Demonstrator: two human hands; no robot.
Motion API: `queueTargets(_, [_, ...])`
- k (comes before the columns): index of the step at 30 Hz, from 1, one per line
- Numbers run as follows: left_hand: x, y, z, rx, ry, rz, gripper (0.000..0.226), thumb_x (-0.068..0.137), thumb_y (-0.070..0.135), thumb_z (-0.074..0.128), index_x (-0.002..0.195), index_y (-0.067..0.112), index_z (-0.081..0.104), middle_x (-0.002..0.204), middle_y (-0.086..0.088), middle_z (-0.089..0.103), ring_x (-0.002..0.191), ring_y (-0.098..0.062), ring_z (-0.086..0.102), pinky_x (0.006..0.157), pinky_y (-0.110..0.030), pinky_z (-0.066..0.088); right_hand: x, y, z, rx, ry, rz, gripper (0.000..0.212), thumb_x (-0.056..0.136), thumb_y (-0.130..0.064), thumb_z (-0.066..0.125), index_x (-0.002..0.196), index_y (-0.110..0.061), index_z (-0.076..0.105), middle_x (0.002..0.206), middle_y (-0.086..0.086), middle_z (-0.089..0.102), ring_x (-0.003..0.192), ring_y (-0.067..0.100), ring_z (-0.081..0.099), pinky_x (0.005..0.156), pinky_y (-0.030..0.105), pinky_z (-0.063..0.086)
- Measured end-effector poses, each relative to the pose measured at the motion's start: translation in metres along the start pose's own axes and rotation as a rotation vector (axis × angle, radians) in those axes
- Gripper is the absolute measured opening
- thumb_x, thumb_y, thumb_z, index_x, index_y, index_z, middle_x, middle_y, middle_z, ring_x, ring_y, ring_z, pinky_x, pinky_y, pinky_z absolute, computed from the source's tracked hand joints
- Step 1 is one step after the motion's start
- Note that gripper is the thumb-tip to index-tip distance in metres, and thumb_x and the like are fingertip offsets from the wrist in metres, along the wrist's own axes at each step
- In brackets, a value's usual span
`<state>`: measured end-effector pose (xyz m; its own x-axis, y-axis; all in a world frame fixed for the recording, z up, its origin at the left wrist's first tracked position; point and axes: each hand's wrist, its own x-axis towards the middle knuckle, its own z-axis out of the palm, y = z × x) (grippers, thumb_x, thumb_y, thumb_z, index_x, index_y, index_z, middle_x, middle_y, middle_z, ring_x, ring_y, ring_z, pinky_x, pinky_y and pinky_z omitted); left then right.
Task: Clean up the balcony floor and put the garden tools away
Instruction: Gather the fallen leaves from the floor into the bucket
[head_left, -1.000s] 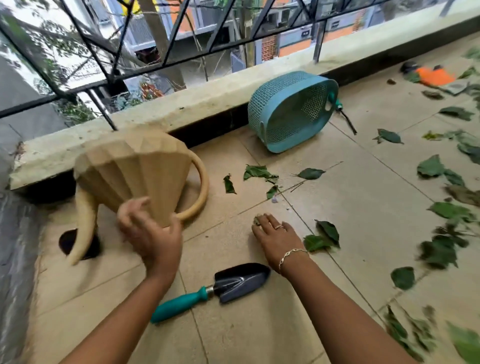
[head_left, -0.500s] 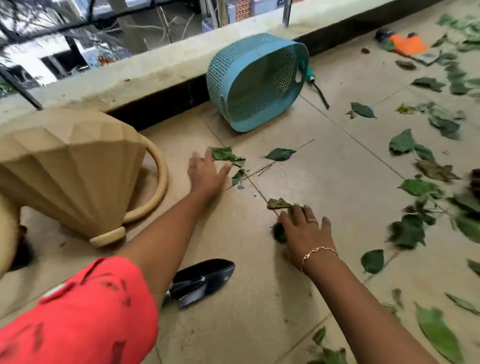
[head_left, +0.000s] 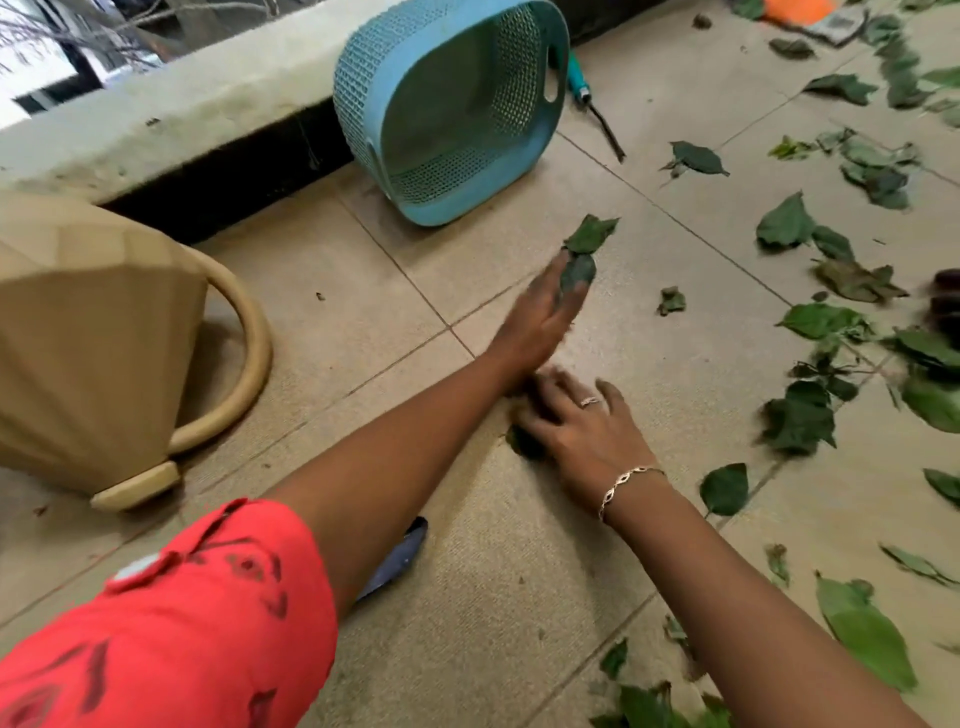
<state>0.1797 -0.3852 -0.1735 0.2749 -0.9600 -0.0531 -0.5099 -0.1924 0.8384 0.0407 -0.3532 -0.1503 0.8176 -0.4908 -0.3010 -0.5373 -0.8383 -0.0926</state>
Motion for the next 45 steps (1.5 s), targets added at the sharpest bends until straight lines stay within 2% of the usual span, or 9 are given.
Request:
queueTargets(5, [0.004, -0.019, -0.002, 0.221, 0.363, -0.274, 0.064, 0.098, 0.053, 0.021, 0.149, 0.016, 0.023, 0.159, -0.01, 0.011, 0.146, -0.026, 0.003, 0.117, -0.045, -0.001, -0.017, 0.043, -0.001, 0.07, 0.149, 0.467, 0.059, 0.094, -0.013, 0.044, 0.147, -0.022, 0.019, 0.157, 0.009, 0.004, 0.144, 0.029, 0.001, 0.114, 0.048, 0.012])
queueTargets(10, [-0.046, 0.015, 0.022, -0.346, -0.014, -0.15, 0.078, 0.083, 0.069, 0.015, 0.148, 0.027, 0.026, 0.153, -0.003, 0.031, 0.14, -0.02, 0.028, 0.113, -0.037, 0.022, -0.006, 0.009, 0.003, 0.135, 0.145, 0.108, 0.056, 0.096, -0.027, 0.043, 0.147, -0.018, 0.021, 0.157, 0.011, 0.005, 0.145, 0.026, 0.003, 0.115, 0.044, 0.008])
queueTargets(16, [-0.063, -0.007, -0.025, -0.3, 0.509, -0.391, 0.057, 0.1, 0.048, 0.016, 0.146, 0.018, 0.031, 0.153, -0.003, 0.032, 0.142, -0.017, 0.026, 0.115, -0.034, 0.02, -0.015, 0.035, 0.014, 0.055, 0.136, 0.269, 0.052, 0.1, -0.033, 0.031, 0.148, -0.021, 0.015, 0.157, 0.008, 0.006, 0.144, 0.026, 0.007, 0.114, 0.045, 0.011])
queueTargets(22, [-0.105, 0.018, 0.028, -0.221, 0.137, -0.322, 0.064, 0.093, 0.056, 0.014, 0.151, 0.031, 0.008, 0.16, 0.006, 0.004, 0.147, -0.016, 0.005, 0.119, -0.046, 0.011, -0.001, 0.004, 0.007, -0.025, -0.063, -0.088, 0.053, 0.098, -0.031, 0.035, 0.148, -0.025, 0.017, 0.158, 0.0, -0.004, 0.145, 0.02, -0.001, 0.115, 0.043, 0.007])
queueTargets(27, [-0.117, 0.027, 0.039, -0.07, 0.099, -0.263, 0.054, 0.101, 0.039, 0.023, 0.151, 0.022, 0.01, 0.16, 0.001, -0.002, 0.146, -0.014, -0.006, 0.117, -0.031, -0.003, -0.036, 0.053, 0.009, 0.046, 0.02, 0.472, 0.054, 0.099, -0.03, 0.033, 0.148, -0.02, 0.012, 0.157, 0.007, -0.001, 0.144, 0.026, 0.001, 0.114, 0.046, 0.01])
queueTargets(30, [-0.13, 0.027, 0.041, 0.001, 0.01, -0.273, 0.058, 0.101, 0.041, 0.023, 0.152, 0.018, 0.007, 0.16, -0.002, 0.0, 0.146, -0.015, -0.004, 0.118, -0.032, -0.004, -0.085, 0.038, 0.02, -0.061, 0.217, 0.277, 0.05, 0.095, -0.02, 0.036, 0.144, -0.015, 0.029, 0.153, 0.014, 0.021, 0.14, 0.029, 0.025, 0.111, 0.046, 0.022])
queueTargets(37, [-0.166, 0.041, 0.055, 0.078, -0.494, 0.129, 0.071, 0.096, 0.057, 0.027, 0.151, 0.014, 0.013, 0.158, -0.005, 0.014, 0.145, -0.014, 0.012, 0.113, -0.02, 0.009, -0.185, -0.009, 0.089, -0.235, 0.117, -0.439, 0.048, 0.083, -0.025, 0.045, 0.131, -0.017, 0.05, 0.133, 0.013, 0.053, 0.12, 0.031, 0.051, 0.099, 0.053, 0.041])
queueTargets(42, [-0.177, 0.024, 0.033, 0.691, -0.612, 0.908, 0.075, 0.096, 0.06, 0.015, 0.149, 0.007, 0.017, 0.154, -0.015, 0.014, 0.143, -0.025, 0.007, 0.115, -0.034, 0.006, -0.177, 0.074, 0.066, -0.308, 0.177, -0.021, 0.048, 0.087, -0.031, 0.046, 0.132, -0.015, 0.034, 0.132, 0.02, 0.052, 0.116, 0.037, 0.055, 0.106, 0.048, 0.025])
queueTargets(45, [-0.173, 0.013, 0.012, 0.862, -0.768, 1.143, 0.072, 0.098, 0.057, 0.015, 0.15, 0.007, 0.015, 0.155, -0.017, 0.018, 0.144, -0.029, 0.008, 0.113, -0.04, 0.013, -0.199, 0.076, 0.064, -0.297, 0.204, -0.179, 0.045, 0.093, -0.032, 0.029, 0.133, -0.013, 0.036, 0.135, 0.021, 0.048, 0.121, 0.037, 0.05, 0.107, 0.053, 0.023])
